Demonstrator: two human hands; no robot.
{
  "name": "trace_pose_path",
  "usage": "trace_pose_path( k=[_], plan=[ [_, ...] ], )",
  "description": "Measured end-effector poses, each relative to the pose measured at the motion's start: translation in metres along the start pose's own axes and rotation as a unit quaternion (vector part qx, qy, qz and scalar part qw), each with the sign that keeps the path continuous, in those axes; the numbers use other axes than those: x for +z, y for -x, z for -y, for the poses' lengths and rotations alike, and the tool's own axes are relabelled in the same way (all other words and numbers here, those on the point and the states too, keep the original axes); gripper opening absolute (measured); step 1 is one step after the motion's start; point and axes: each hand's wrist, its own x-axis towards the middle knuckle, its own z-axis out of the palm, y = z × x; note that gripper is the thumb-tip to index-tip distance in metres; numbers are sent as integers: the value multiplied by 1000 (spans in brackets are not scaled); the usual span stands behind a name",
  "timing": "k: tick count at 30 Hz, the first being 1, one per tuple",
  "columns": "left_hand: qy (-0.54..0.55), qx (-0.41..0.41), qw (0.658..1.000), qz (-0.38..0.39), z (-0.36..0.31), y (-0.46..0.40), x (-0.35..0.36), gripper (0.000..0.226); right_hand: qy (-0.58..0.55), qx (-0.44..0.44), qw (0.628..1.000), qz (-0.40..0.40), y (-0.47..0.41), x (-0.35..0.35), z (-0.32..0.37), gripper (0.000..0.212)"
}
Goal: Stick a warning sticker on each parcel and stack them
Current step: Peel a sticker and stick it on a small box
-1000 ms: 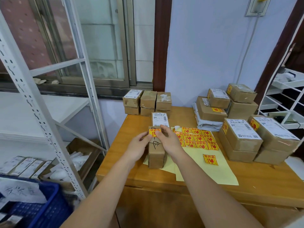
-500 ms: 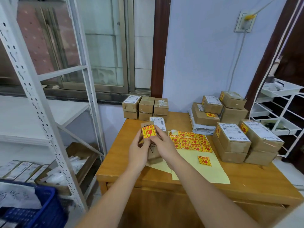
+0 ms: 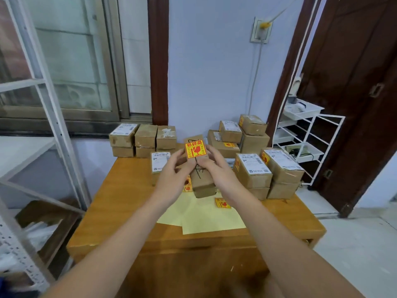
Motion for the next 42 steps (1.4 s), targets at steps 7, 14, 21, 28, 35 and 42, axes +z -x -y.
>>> trace_pose_path(
  k=[7, 14, 21, 28, 35, 42],
  plan=[
    [-379, 96, 904, 170, -3, -26, 41, 51, 227, -43, 962, -147, -15, -113, 32, 62],
    [-574, 119, 774, 240, 38, -32, 72, 64, 425, 38, 882, -202, -42, -215, 20, 70],
    [-586, 79, 769, 244, 61, -33, 86, 59, 511, 78, 837, -179, -62, -236, 6, 68],
    [-580, 79, 774, 241, 69, -39, 88, 56, 516, 96, 836, -159, -66, -231, 4, 63],
    [-575, 90, 779, 234, 67, -38, 80, 57, 540, 100, 821, -157, -66, -233, 11, 62],
    [-580, 98, 779, 218, 63, -37, 63, 61, 542, 7, 825, -161, -59, -214, 29, 53]
  ],
)
